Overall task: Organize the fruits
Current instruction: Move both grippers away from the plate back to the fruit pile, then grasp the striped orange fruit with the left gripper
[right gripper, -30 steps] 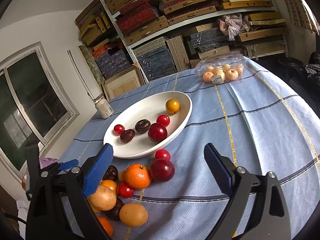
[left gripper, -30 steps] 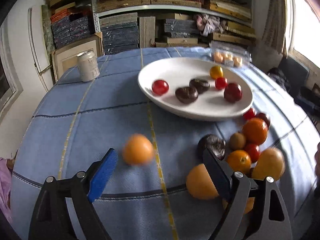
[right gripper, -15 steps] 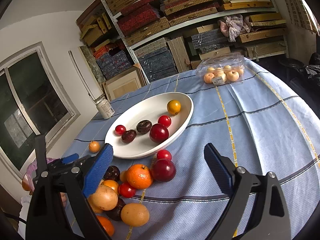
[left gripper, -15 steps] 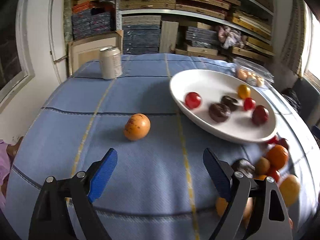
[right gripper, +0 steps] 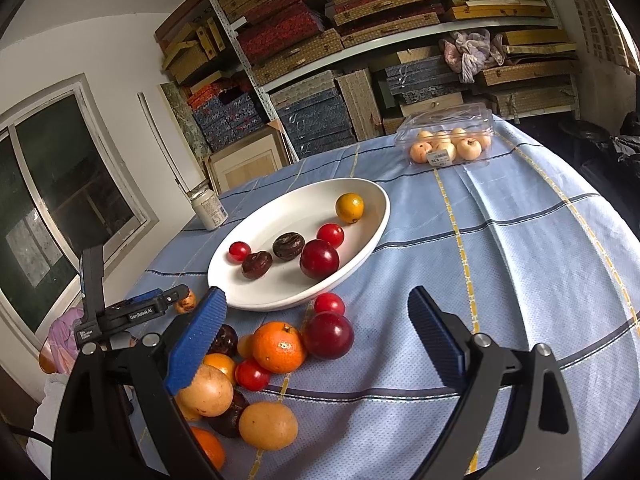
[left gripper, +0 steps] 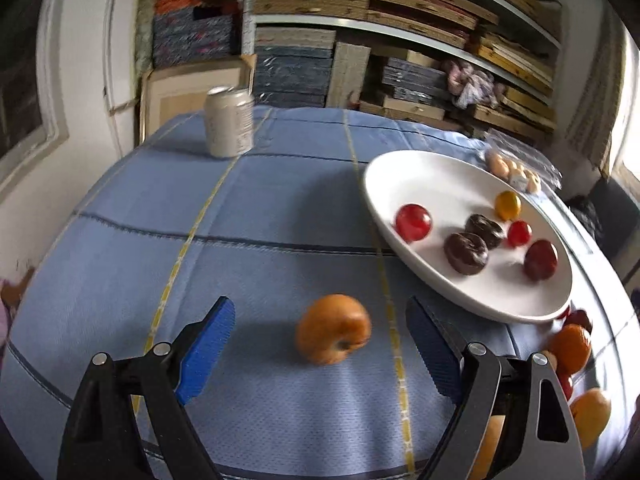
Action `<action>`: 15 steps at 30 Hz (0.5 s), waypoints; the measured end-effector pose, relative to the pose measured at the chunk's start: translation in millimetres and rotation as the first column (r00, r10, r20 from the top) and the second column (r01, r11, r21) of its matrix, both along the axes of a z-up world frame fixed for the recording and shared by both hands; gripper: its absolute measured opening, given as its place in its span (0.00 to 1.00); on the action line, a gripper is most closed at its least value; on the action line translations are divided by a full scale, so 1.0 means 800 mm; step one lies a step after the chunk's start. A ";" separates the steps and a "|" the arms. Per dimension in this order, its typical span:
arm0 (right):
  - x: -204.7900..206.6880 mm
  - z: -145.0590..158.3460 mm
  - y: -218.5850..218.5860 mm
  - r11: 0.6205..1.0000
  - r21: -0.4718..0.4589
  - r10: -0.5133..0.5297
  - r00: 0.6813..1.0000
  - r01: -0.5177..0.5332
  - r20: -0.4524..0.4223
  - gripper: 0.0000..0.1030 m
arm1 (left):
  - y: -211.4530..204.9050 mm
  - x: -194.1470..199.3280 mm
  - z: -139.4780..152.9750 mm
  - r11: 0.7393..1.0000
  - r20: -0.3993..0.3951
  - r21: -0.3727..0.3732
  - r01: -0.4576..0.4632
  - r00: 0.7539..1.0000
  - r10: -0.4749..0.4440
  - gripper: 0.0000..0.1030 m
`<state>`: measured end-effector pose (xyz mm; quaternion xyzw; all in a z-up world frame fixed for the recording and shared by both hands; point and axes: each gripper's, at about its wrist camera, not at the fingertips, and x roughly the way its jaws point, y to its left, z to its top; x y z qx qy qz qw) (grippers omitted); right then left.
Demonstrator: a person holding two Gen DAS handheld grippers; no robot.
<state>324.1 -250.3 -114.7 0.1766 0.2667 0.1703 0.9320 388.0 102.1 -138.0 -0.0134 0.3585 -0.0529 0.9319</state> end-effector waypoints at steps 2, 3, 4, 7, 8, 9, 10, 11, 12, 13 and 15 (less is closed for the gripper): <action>0.000 0.000 0.000 1.000 -0.003 0.000 1.000 0.000 0.000 0.87 | -0.006 0.003 -0.004 1.000 -0.016 0.015 0.013 1.000 -0.012 0.85; 0.000 0.000 0.000 1.000 -0.003 0.001 1.000 -0.001 -0.001 0.87 | -0.006 0.004 -0.006 1.000 -0.024 0.014 0.015 1.000 -0.014 0.85; 0.000 0.000 0.000 1.000 -0.002 0.002 1.000 -0.002 -0.001 0.87 | -0.005 0.004 -0.007 1.000 -0.033 0.003 0.018 0.999 -0.017 0.85; 0.000 0.000 0.003 1.000 -0.011 0.008 1.000 -0.008 -0.003 0.87 | -0.003 0.004 -0.008 1.000 -0.039 -0.013 0.020 0.999 -0.020 0.84; 0.000 -0.001 0.004 1.000 -0.015 0.010 1.000 -0.010 -0.003 0.87 | -0.003 0.004 -0.009 1.000 -0.038 -0.013 0.021 0.999 -0.021 0.82; 0.000 -0.001 0.005 1.000 -0.018 0.012 1.000 -0.012 -0.002 0.87 | -0.003 0.004 -0.010 0.999 -0.039 -0.018 0.029 0.999 -0.029 0.78; 0.000 -0.001 0.005 1.000 -0.021 0.013 1.000 -0.013 -0.002 0.87 | -0.003 0.005 -0.010 0.999 -0.039 -0.023 0.034 0.999 -0.035 0.73; 0.000 -0.002 0.006 1.000 -0.024 0.014 1.000 -0.014 -0.002 0.87 | -0.002 0.005 -0.009 0.999 -0.037 -0.031 0.036 0.999 -0.037 0.70; 0.000 -0.002 0.007 0.999 -0.028 0.015 1.000 -0.015 -0.003 0.87 | -0.002 0.007 -0.009 0.999 -0.033 -0.035 0.032 0.999 -0.033 0.68; 0.001 -0.003 0.007 0.999 -0.032 0.015 1.000 -0.015 -0.005 0.87 | -0.001 0.009 -0.008 0.999 -0.030 -0.043 0.031 0.999 -0.033 0.66; 0.001 -0.004 0.008 0.999 -0.035 0.015 1.000 -0.016 -0.009 0.87 | 0.002 0.011 -0.008 0.998 -0.033 -0.052 0.029 0.999 -0.031 0.66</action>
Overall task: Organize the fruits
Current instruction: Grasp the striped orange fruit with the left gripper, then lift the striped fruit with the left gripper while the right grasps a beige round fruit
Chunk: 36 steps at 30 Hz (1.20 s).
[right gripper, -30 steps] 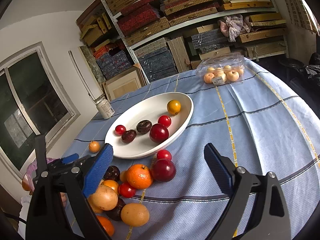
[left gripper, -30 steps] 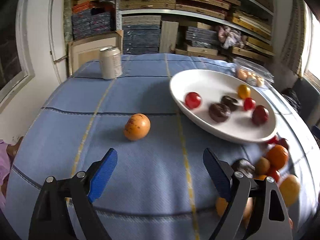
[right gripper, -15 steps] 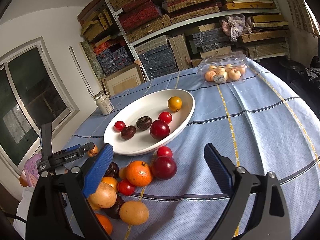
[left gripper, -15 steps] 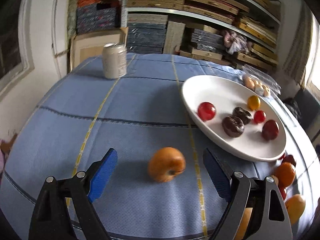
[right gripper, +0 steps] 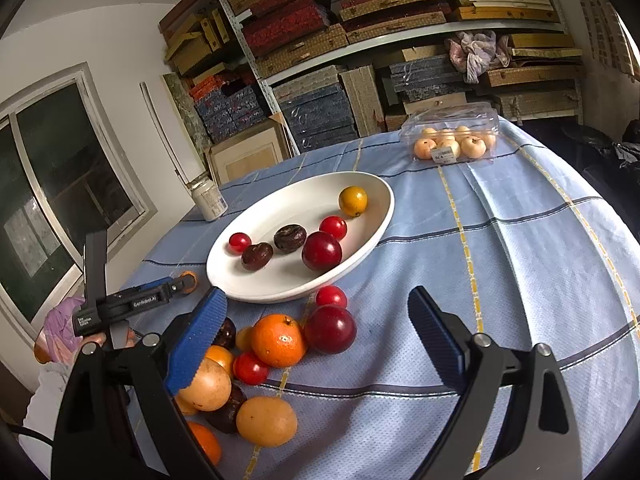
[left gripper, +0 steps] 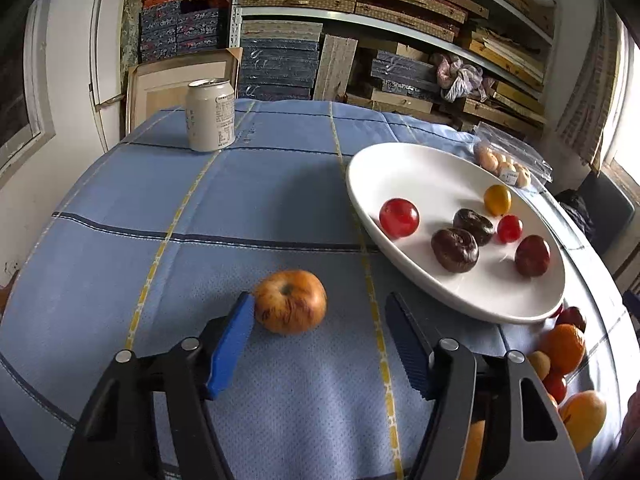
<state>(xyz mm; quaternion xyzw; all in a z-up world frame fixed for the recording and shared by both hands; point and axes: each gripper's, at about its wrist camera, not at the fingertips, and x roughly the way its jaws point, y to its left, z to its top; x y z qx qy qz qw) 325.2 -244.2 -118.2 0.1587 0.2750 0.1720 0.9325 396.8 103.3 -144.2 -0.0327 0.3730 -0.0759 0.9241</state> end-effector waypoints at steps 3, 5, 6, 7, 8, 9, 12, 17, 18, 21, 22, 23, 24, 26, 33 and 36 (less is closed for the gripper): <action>0.001 0.000 0.000 1.000 0.000 0.000 1.000 0.000 0.000 0.87 | -0.003 0.001 0.001 1.000 -0.003 0.002 0.009 1.000 -0.009 0.66; 0.001 0.000 0.000 1.000 -0.001 0.001 1.000 -0.001 0.000 0.87 | -0.008 0.003 -0.001 1.000 -0.015 0.009 0.019 1.000 -0.019 0.66; 0.001 0.000 0.000 1.000 -0.002 0.001 1.000 -0.001 0.000 0.87 | -0.010 0.005 -0.003 1.000 -0.032 0.010 0.029 0.999 -0.029 0.63; 0.001 0.000 0.000 1.000 -0.003 0.001 1.000 -0.001 -0.001 0.87 | -0.011 0.007 -0.005 0.999 -0.043 0.008 0.035 0.998 -0.035 0.56; 0.001 -0.001 0.000 1.000 -0.005 0.003 1.000 -0.003 -0.002 0.87 | -0.011 0.010 -0.008 0.999 -0.059 -0.001 0.043 0.997 -0.043 0.53; 0.001 -0.001 0.001 1.000 -0.007 0.004 1.000 -0.004 -0.002 0.87 | -0.009 0.012 -0.010 0.999 -0.070 -0.013 0.048 0.996 -0.049 0.43; 0.001 -0.003 0.002 1.000 -0.015 0.006 1.000 -0.006 0.001 0.87 | -0.001 0.014 -0.011 0.997 -0.076 -0.058 0.043 0.996 -0.048 0.40; 0.002 -0.003 0.003 1.000 -0.017 0.007 1.000 -0.007 0.000 0.87 | -0.004 0.015 -0.011 0.997 -0.078 -0.057 0.045 0.996 -0.050 0.40; 0.003 -0.004 0.002 1.000 -0.018 0.008 1.000 -0.008 -0.001 0.87 | -0.005 0.015 -0.011 0.997 -0.078 -0.055 0.045 0.996 -0.049 0.40; 0.002 -0.004 0.005 1.000 -0.021 0.009 1.000 -0.009 -0.006 0.87 | -0.008 0.019 -0.012 0.998 -0.081 -0.051 0.037 0.996 -0.041 0.40; 0.002 -0.004 0.005 1.000 -0.025 0.010 1.000 -0.010 -0.007 0.87 | -0.009 0.022 -0.014 0.998 -0.092 -0.056 0.034 0.995 -0.039 0.41; 0.002 -0.005 0.005 1.000 -0.027 0.011 1.000 -0.011 -0.008 0.87 | -0.008 0.024 -0.015 0.998 -0.099 -0.060 0.034 0.994 -0.040 0.42; 0.001 -0.005 0.006 0.999 -0.030 0.012 1.000 -0.012 -0.009 0.87 | -0.008 0.025 -0.014 0.997 -0.095 -0.065 0.035 0.995 -0.041 0.45; 0.002 -0.005 0.007 0.999 -0.035 0.013 1.000 -0.013 -0.010 0.87 | -0.010 0.025 -0.013 0.998 -0.089 -0.054 0.030 0.995 -0.034 0.52; 0.000 -0.001 0.010 0.999 -0.046 0.018 1.000 -0.018 0.001 0.87 | -0.011 0.015 -0.007 0.998 -0.061 -0.045 0.036 0.997 -0.039 0.39; 0.000 -0.001 0.010 0.999 -0.046 0.020 1.000 -0.020 0.002 0.87 | -0.012 0.001 -0.003 0.999 -0.053 -0.035 0.035 0.998 -0.037 0.39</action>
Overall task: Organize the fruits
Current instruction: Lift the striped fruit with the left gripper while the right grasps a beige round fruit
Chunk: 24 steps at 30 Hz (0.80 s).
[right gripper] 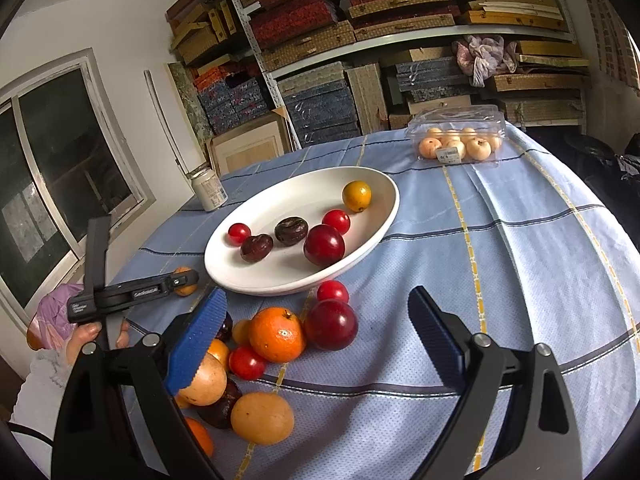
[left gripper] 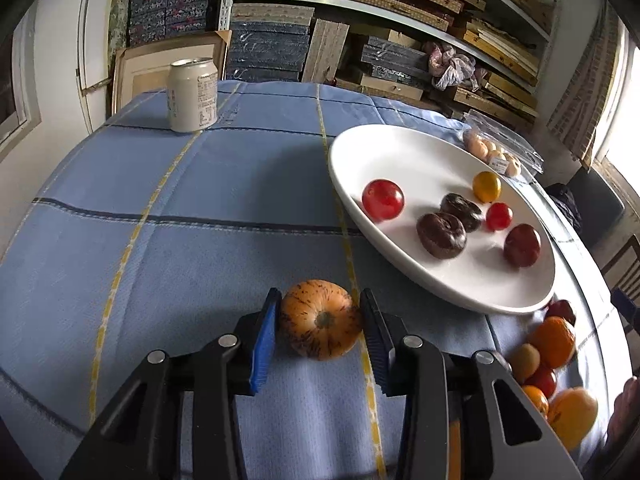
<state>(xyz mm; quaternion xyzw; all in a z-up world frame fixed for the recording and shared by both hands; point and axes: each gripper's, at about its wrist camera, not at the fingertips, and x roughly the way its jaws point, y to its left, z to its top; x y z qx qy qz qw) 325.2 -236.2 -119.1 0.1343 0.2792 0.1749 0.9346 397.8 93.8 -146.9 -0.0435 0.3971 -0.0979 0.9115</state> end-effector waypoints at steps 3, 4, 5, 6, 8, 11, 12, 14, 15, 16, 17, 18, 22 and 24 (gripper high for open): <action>0.000 0.001 0.002 1.000 -0.002 0.013 1.000 -0.013 0.000 0.87 | 0.005 -0.026 0.010 0.999 0.004 -0.045 -0.005 1.000 0.005 0.39; -0.001 0.001 0.004 1.000 -0.009 0.024 1.000 -0.024 0.001 0.87 | 0.008 -0.039 0.015 0.997 0.012 -0.073 -0.006 1.000 0.007 0.39; -0.002 0.001 0.007 0.999 -0.018 0.038 0.999 -0.038 0.000 0.87 | 0.008 -0.051 0.020 0.996 0.023 -0.085 -0.006 1.000 0.008 0.39; -0.003 0.001 0.011 0.998 -0.024 0.052 0.999 -0.052 -0.001 0.85 | 0.007 -0.059 0.024 0.996 0.037 -0.085 -0.005 0.999 0.008 0.39; -0.009 0.002 0.021 0.994 -0.027 0.110 0.994 -0.110 0.004 0.79 | 0.002 -0.077 0.031 0.998 0.073 -0.061 -0.001 0.997 0.006 0.39; -0.027 0.008 0.046 0.977 -0.057 0.209 0.977 -0.207 0.042 0.75 | -0.004 -0.079 0.031 0.999 0.078 -0.052 0.008 0.997 -0.004 0.39; -0.033 0.008 0.056 0.970 -0.077 0.235 0.971 -0.231 0.051 0.75 | -0.006 -0.077 0.029 0.999 0.069 -0.051 0.012 0.998 -0.008 0.39; -0.046 0.005 0.081 0.944 -0.146 0.307 0.950 -0.296 0.057 0.75 | -0.008 -0.075 0.027 0.999 0.061 -0.051 0.015 0.998 -0.012 0.39; -0.049 0.003 0.089 0.934 -0.172 0.326 0.944 -0.313 0.053 0.75 | -0.006 -0.076 0.026 0.999 0.061 -0.051 0.017 0.998 -0.014 0.39; -0.053 0.000 0.100 0.921 -0.205 0.348 0.936 -0.332 0.044 0.75 | -0.008 -0.077 0.027 0.999 0.065 -0.049 0.020 0.998 -0.017 0.39; -0.055 -0.005 0.109 0.911 -0.229 0.360 0.932 -0.344 0.035 0.75 | -0.008 -0.077 0.028 0.999 0.067 -0.047 0.022 0.998 -0.019 0.39; -0.056 -0.009 0.116 0.901 -0.253 0.370 0.929 -0.352 0.024 0.75 | -0.009 -0.078 0.028 0.999 0.069 -0.045 0.025 0.997 -0.021 0.39; -0.057 -0.020 0.126 0.896 -0.267 0.365 0.931 -0.354 -0.009 0.64 | -0.014 -0.077 0.026 0.999 0.063 -0.038 0.035 0.997 -0.032 0.39; -0.052 -0.022 0.125 0.903 -0.249 0.357 0.934 -0.350 -0.018 0.52 | -0.015 -0.077 0.026 0.999 0.065 -0.033 0.037 0.997 -0.035 0.39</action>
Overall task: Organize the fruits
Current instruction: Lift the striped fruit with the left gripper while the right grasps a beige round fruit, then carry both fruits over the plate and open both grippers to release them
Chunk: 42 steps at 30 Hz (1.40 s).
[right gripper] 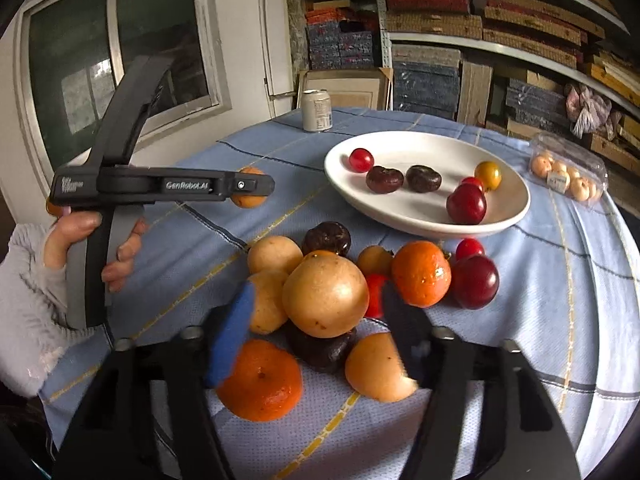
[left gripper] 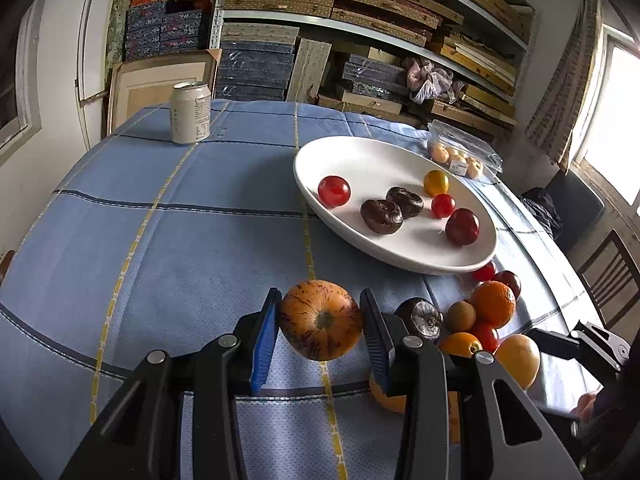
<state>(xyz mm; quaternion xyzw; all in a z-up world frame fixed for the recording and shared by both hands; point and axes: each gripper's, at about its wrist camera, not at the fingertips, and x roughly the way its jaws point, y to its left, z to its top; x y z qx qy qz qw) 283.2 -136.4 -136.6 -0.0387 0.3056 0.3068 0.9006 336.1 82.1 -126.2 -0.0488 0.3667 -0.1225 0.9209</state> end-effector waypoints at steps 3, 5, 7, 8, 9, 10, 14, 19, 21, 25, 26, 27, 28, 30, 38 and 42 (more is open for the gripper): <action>0.009 -0.006 -0.001 1.000 0.007 -0.016 0.999 0.016 -0.040 0.50 | -0.002 -0.001 -0.002 1.000 0.003 0.016 0.001 1.000 -0.001 0.39; 0.013 -0.008 -0.004 1.000 0.020 -0.020 0.998 0.021 -0.056 0.48 | -0.004 -0.001 -0.003 0.999 0.006 0.033 -0.001 1.000 0.001 0.39; 0.016 -0.010 -0.003 1.000 0.023 -0.017 0.997 0.018 -0.069 0.46 | -0.005 -0.001 -0.004 0.999 0.011 0.052 -0.004 1.000 0.004 0.39; 0.017 -0.010 -0.003 1.000 0.020 -0.018 0.997 0.020 -0.072 0.46 | -0.006 -0.001 -0.004 0.998 0.012 0.060 -0.006 1.000 0.005 0.39; 0.017 -0.010 -0.003 1.000 0.020 -0.019 0.997 0.020 -0.073 0.45 | -0.007 -0.001 -0.005 0.998 0.013 0.068 -0.008 1.000 0.007 0.39; 0.017 -0.010 -0.004 1.000 0.023 -0.020 0.997 0.022 -0.074 0.45 | -0.007 -0.001 -0.005 0.997 0.015 0.075 -0.010 1.000 0.008 0.39; 0.020 -0.010 -0.007 0.998 0.044 -0.032 0.996 0.036 -0.081 0.45 | -0.008 0.000 -0.006 0.996 0.020 0.091 -0.014 1.000 0.012 0.39; 0.020 -0.002 -0.017 0.994 0.078 -0.066 0.996 0.071 -0.063 0.45 | -0.010 -0.001 -0.004 0.993 0.037 0.113 -0.022 0.999 0.018 0.39; 0.021 0.001 -0.022 0.992 0.095 -0.083 0.995 0.088 -0.055 0.45 | -0.011 -0.003 -0.003 0.992 0.044 0.122 -0.022 0.999 0.017 0.39; 0.021 0.011 -0.033 0.984 0.103 -0.143 0.990 0.144 -0.017 0.45 | -0.012 -0.005 0.000 0.993 0.053 0.117 -0.017 0.999 0.011 0.39; 0.022 0.014 -0.037 0.981 0.111 -0.160 0.987 0.160 -0.011 0.45 | -0.012 -0.006 0.000 0.993 0.055 0.115 -0.017 0.998 0.011 0.39; 0.023 0.016 -0.040 0.978 0.120 -0.168 0.986 0.168 -0.010 0.45 | -0.012 -0.006 0.001 0.994 0.055 0.111 -0.016 0.998 0.009 0.39; 0.024 0.019 -0.046 0.974 0.134 -0.183 0.983 0.183 -0.009 0.45 | -0.012 -0.006 0.002 0.994 0.056 0.107 -0.010 0.998 0.005 0.39; 0.029 0.025 -0.055 0.966 0.145 -0.216 0.976 0.214 -0.001 0.45 | -0.013 -0.006 0.003 0.994 0.056 0.105 -0.005 0.998 -0.001 0.39; 0.070 0.063 -0.089 0.939 0.169 -0.308 0.951 0.299 0.030 0.45 | -0.040 0.025 0.042 0.990 0.099 0.135 0.033 0.994 -0.046 0.39; 0.116 0.068 -0.088 0.939 0.154 -0.313 0.950 0.309 0.003 0.45 | -0.059 0.067 0.047 0.987 0.086 0.152 0.047 0.994 -0.060 0.39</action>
